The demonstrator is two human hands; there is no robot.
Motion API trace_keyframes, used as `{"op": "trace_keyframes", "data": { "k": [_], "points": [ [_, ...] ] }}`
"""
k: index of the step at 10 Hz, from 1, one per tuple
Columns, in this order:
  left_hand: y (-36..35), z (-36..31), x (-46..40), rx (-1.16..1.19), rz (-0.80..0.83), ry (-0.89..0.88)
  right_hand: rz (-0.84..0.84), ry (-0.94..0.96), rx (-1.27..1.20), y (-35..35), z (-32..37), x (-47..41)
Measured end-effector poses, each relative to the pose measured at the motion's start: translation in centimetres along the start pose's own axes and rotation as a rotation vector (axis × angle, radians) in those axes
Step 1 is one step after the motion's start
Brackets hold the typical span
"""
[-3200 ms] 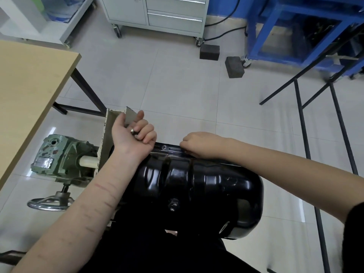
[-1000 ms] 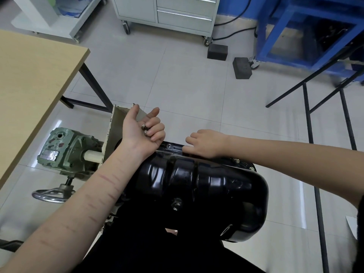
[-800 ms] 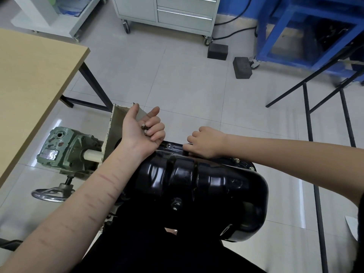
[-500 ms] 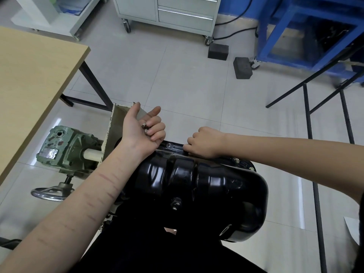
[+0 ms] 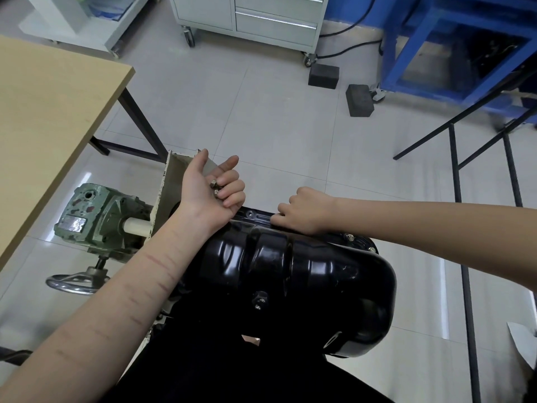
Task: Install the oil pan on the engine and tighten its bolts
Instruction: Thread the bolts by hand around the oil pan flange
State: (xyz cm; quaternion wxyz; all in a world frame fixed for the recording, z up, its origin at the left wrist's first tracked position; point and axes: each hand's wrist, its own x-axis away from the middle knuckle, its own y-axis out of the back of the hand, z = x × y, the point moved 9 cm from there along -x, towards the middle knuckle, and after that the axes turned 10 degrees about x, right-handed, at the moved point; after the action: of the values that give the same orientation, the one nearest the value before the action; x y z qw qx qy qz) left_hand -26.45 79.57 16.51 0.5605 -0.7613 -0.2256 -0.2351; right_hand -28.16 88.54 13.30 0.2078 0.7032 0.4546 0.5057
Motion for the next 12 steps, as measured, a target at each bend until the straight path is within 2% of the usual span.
{"op": "trace_keyframes", "data": {
  "k": [3, 4, 5, 7, 12],
  "points": [
    [0.0, -0.1, 0.0, -0.001, 0.006, -0.002, 0.06, -0.002, 0.011, -0.4, -0.3, -0.5],
    [0.0, -0.1, 0.0, -0.003, 0.003, -0.003, 0.006, -0.041, -0.032, -0.1, -0.7, -0.4],
    [0.0, -0.1, 0.0, -0.002, 0.005, 0.0, -0.038, 0.013, -0.094, 0.3, 0.1, -0.6],
    [0.0, 0.0, 0.1, -0.002, 0.007, -0.002, -0.024, 0.063, -0.156, 0.4, 0.3, -0.3],
    [-0.1, 0.0, 0.2, -0.007, 0.006, 0.003, -0.054, 0.054, -0.179, 0.1, 0.3, 0.4]
  ]
}}
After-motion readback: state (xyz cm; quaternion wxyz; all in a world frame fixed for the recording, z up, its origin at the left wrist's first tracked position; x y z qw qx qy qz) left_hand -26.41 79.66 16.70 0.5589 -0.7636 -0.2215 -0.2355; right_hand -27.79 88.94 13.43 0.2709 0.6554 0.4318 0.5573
